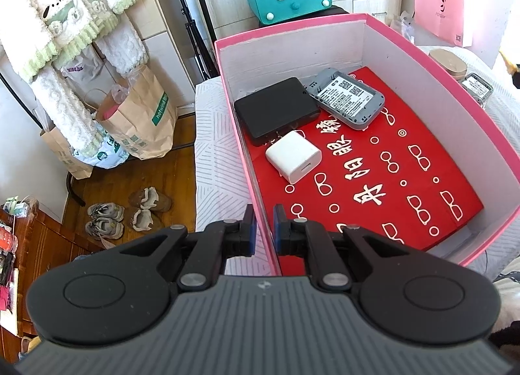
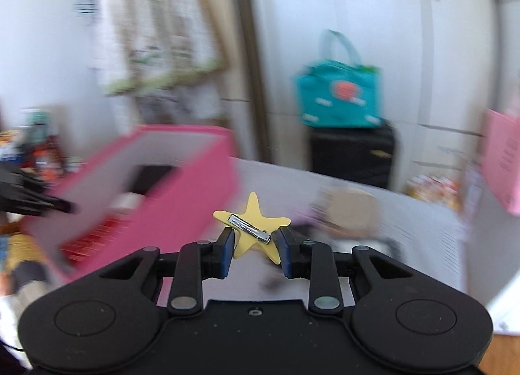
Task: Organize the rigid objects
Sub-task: 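Carry the yellow star into the box beside the charger, open right tool, then move the open right tool back to the second grey router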
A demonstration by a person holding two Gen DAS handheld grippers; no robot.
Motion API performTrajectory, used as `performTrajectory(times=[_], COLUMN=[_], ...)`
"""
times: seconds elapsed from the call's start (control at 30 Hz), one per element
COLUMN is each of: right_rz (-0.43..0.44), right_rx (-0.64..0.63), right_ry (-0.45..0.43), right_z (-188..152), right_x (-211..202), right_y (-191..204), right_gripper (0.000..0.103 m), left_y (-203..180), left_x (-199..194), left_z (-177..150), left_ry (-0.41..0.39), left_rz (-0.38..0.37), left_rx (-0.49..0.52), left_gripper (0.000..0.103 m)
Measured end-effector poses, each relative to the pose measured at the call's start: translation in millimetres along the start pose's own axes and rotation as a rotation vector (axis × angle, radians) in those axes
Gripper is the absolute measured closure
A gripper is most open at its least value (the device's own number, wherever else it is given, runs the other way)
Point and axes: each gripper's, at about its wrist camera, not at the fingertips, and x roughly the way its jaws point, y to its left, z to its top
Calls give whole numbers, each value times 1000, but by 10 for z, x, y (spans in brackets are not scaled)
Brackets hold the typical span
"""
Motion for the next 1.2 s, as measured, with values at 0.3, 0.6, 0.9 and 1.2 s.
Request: performTrajectory(times=[0.3,0.6,0.9,1.2], right_rz=[270,235,200,194], right_rx=[-178,-276,-275,-163], right_ry=[103,340,431,263], right_z=[515,750,729,835], right_x=[662,1606,1979,1306], right_y=[775,1014,1002,627], right_gripper=[70,70,69,57], left_y=[57,115,126,121], left_x=[-7,-28,-37,-37], left_z=[16,-14,-33,-35], left_ry=[6,-7,-19,-18], left_rz=[-20,-52,-60,-59], left_rx=[-18,-19,-20,-28], left_gripper=[94,94,94,94])
